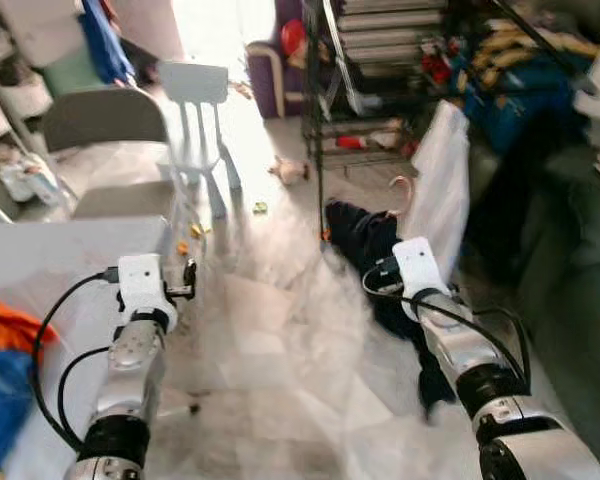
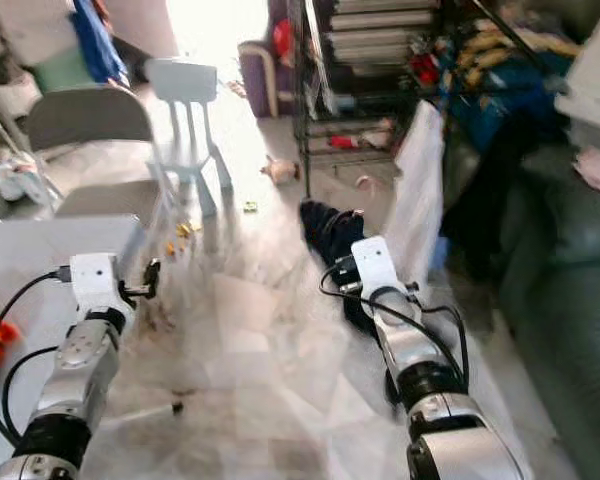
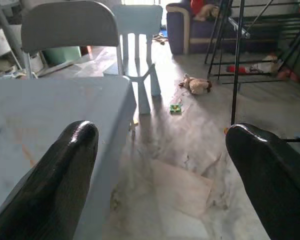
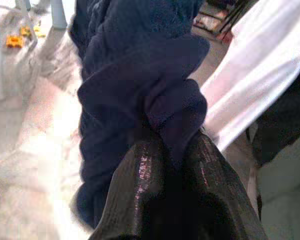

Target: Hang hanger

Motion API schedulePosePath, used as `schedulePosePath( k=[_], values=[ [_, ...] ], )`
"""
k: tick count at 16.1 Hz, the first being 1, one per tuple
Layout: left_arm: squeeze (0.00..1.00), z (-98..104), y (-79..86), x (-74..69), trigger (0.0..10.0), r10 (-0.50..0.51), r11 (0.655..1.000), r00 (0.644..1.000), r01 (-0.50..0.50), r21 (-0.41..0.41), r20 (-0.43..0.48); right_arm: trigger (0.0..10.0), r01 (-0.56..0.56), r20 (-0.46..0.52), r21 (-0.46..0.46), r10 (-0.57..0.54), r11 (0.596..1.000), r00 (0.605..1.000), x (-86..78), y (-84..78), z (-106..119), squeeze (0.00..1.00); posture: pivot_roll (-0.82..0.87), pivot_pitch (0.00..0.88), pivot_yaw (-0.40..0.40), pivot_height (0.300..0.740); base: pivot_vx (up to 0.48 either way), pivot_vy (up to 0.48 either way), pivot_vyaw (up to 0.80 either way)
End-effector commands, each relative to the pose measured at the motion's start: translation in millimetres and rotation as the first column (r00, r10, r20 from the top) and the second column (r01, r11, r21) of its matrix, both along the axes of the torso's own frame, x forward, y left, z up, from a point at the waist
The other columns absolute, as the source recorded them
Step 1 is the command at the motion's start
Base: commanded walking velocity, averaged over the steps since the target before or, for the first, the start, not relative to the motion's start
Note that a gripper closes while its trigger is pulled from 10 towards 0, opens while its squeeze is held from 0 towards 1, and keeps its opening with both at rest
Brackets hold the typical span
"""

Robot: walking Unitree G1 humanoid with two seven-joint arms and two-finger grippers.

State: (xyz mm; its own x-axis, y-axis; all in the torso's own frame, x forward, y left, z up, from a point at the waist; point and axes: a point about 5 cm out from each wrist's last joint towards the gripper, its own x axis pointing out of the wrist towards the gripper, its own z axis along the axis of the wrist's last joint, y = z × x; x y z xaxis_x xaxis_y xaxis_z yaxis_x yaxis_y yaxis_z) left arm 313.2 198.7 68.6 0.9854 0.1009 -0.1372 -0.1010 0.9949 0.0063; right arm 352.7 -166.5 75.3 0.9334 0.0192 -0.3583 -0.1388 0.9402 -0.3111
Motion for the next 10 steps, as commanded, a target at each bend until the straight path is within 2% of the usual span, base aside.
schedulePosePath(
  k=[1,5,6,10],
  values=[
    [0.0,3.4,-8.8,2.7,10.0,-0.021,1.0,1.0,0.021,0.007,0.005,10.0,0.031,0.048,-0.014,-0.03,0.999,0.998,4.6,-9.5,12.2,0.0,-0.11,0.0,0.067,0.74,0.48,0.0,0.0],
    [0.0,3.3,-13.8,4.1,10.0,-0.012,1.0,1.0,0.012,0.009,-0.004,10.0,0.055,0.042,-0.026,-0.054,0.998,0.998,3.5,-14.8,11.5,0.0,-0.12,0.0,0.069,0.74,0.468,0.0,0.0],
    [0.0,4.1,-14.4,4.4,10.0,-0.012,1.0,1.0,0.012,0.022,-0.004,10.0,0.06,0.048,-0.031,-0.059,0.998,0.997,3.6,-16.0,12.4,0.0,-0.12,0.0,0.069,0.74,0.39,-0.274,0.0],
    [0.0,3.2,-19.5,3.5,10.0,-0.019,0.999,1.0,0.019,0.03,-0.012,10.0,0.07,0.052,-0.028,-0.068,0.997,0.996,4.9,-15.3,13.9,0.0,-0.11,0.0,0.064,0.74,0.39,-0.277,0.71]
  ],
)
